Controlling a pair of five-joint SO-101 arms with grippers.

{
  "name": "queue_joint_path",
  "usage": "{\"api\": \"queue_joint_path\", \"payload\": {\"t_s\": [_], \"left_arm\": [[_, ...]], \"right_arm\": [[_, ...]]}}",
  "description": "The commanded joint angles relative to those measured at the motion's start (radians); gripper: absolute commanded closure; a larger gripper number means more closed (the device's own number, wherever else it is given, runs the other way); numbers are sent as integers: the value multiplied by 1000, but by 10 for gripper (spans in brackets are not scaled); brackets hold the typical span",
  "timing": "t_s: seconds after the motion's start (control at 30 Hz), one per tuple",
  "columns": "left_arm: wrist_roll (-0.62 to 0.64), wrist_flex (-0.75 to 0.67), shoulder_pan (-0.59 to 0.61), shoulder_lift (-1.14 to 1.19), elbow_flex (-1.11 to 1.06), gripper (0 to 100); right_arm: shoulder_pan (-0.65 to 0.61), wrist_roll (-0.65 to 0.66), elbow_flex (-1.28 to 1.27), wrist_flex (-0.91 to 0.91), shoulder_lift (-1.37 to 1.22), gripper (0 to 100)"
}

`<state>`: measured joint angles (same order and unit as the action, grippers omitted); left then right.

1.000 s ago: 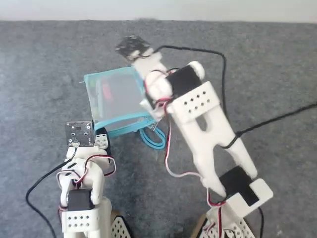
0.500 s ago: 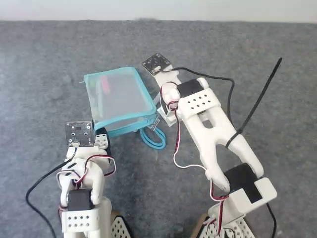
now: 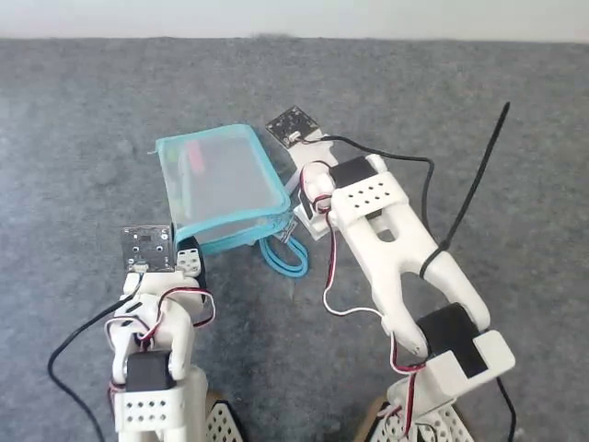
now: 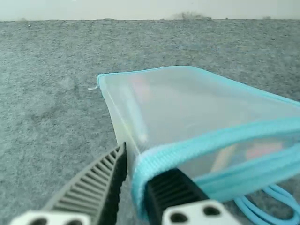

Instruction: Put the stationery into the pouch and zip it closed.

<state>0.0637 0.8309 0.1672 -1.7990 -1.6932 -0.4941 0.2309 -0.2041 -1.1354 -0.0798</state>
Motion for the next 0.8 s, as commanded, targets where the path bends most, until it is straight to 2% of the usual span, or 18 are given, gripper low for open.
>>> {"api": "queue_joint_path", "payload": {"t_s": [0.0, 0.77], "left_arm": [[-5, 5, -3, -18, 10, 987], [-5, 5, -3, -18, 10, 987]], "right_arm": [[15, 8, 11, 21, 48, 732], [77, 8, 11, 67, 4, 734]]}}
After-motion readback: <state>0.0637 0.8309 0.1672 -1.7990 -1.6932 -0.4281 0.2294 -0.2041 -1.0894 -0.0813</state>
